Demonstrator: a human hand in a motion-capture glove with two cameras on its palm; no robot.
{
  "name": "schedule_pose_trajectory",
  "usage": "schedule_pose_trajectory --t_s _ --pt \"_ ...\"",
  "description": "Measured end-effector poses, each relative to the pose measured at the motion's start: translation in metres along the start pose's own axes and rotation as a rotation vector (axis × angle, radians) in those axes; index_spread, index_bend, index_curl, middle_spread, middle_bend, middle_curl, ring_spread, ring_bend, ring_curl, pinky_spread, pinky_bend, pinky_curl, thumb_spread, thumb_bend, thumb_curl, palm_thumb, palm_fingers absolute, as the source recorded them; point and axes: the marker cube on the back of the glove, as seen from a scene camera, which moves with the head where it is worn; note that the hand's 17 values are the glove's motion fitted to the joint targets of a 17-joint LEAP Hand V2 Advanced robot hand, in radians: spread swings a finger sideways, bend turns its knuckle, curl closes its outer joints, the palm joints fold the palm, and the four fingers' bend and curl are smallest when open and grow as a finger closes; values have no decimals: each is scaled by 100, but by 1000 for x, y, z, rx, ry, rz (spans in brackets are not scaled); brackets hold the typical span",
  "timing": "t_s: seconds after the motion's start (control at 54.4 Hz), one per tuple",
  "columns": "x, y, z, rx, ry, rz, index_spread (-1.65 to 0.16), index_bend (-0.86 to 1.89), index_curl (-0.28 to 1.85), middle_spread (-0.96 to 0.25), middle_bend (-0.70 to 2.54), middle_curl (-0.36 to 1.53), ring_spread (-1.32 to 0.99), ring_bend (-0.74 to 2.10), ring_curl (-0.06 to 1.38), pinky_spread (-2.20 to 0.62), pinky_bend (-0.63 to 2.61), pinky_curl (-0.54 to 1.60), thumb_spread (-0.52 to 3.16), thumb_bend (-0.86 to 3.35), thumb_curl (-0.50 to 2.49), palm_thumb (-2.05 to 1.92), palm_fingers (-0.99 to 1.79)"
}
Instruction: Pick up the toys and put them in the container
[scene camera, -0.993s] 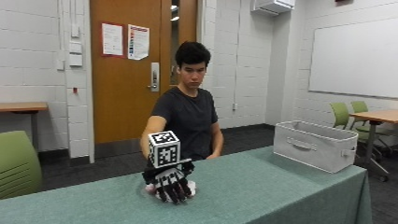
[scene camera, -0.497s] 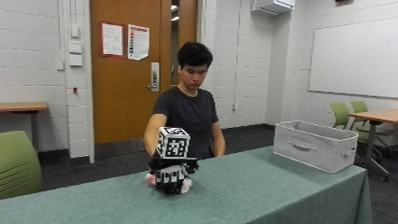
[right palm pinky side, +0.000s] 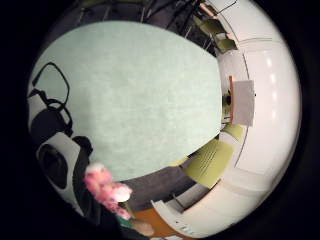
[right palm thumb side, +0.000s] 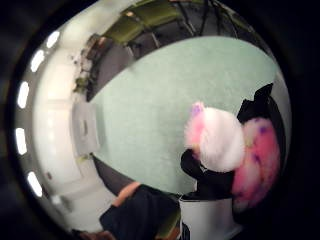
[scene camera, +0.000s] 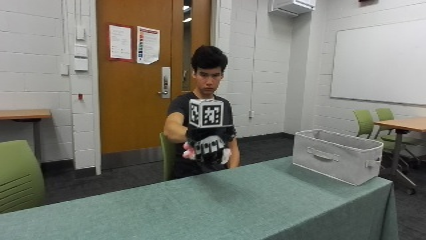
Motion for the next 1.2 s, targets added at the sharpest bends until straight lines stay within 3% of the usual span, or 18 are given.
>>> schedule_pose_trajectory --t_s 0.368,0.497,0.607,0.699,0.809,0.975,1.048,1.085,1.159,1.195 --pt "-208 -20 -137 224 -61 -268 -28 63 68 -34 94 60 -43 105 55 -47 90 42 46 8 93 54 118" --pt "-320 -18 -171 299 -121 -372 -29 62 70 -33 94 60 -43 105 55 -47 90 42 45 8 98 53 118" --pt "-423 1 -188 413 -177 -666 -29 60 71 -33 93 59 -43 105 54 -46 91 42 44 7 101 53 116" --pt "-499 4 -195 450 -250 -542 -30 59 72 -34 93 59 -43 104 54 -47 90 42 45 7 104 52 115" --pt "-584 27 -193 518 -218 -666 -30 56 74 -34 93 60 -44 104 54 -47 90 42 46 6 107 52 114" --pt "-581 -6 -180 486 -353 -791 -32 52 76 -35 91 60 -44 104 53 -47 90 42 49 6 112 51 113" --pt "-593 1 -164 358 -376 -850 -32 50 77 -35 91 60 -44 104 53 -47 90 42 50 6 114 52 112" --pt "-597 -1 -155 255 -344 -779 -33 49 78 -35 90 60 -44 104 53 -47 90 42 51 6 115 51 111" --pt "-605 -3 -141 62 -287 -659 -33 27 77 -37 80 58 -44 105 54 -47 99 44 62 1 113 43 87" --pt "-603 -5 -135 43 -235 -644 -30 13 76 -30 63 55 -39 102 55 -40 111 49 83 -11 102 16 46"
